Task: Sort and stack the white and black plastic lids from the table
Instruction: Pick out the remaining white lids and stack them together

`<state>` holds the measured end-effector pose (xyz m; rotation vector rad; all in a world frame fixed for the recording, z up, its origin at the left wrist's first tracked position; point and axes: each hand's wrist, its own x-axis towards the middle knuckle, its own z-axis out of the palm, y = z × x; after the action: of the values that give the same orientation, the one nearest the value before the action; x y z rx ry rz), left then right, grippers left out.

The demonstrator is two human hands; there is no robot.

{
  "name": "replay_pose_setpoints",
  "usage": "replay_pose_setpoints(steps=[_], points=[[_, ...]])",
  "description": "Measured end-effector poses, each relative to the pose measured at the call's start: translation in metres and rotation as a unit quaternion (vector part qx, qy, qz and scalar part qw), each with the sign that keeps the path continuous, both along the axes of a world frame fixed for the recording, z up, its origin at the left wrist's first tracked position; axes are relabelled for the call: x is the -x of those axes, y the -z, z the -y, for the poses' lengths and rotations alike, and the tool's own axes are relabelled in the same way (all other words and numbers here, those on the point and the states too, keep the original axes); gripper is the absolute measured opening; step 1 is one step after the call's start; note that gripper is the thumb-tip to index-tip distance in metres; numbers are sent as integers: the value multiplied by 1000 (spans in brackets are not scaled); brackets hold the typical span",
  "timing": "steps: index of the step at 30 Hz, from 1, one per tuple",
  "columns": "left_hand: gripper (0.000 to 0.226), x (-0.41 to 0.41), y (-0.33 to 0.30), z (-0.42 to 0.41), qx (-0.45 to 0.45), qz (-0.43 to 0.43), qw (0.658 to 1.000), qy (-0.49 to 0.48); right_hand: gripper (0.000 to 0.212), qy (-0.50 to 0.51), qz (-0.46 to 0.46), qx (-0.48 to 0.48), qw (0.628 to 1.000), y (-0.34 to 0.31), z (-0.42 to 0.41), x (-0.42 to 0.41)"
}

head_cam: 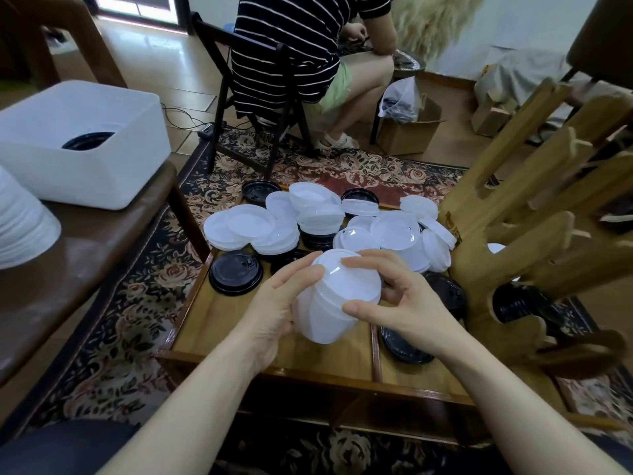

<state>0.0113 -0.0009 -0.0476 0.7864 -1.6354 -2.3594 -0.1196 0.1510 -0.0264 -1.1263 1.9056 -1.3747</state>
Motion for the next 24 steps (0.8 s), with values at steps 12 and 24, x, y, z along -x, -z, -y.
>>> replay_pose_setpoints(steps=[12, 24], points=[[52, 0, -5, -1, -16, -2, 1000, -1, 52, -32, 41, -2, 999, -2, -2, 6], [47, 2, 2, 5, -35, -17, 999, -22, 63, -30, 145, -10, 989, -3, -1, 4]])
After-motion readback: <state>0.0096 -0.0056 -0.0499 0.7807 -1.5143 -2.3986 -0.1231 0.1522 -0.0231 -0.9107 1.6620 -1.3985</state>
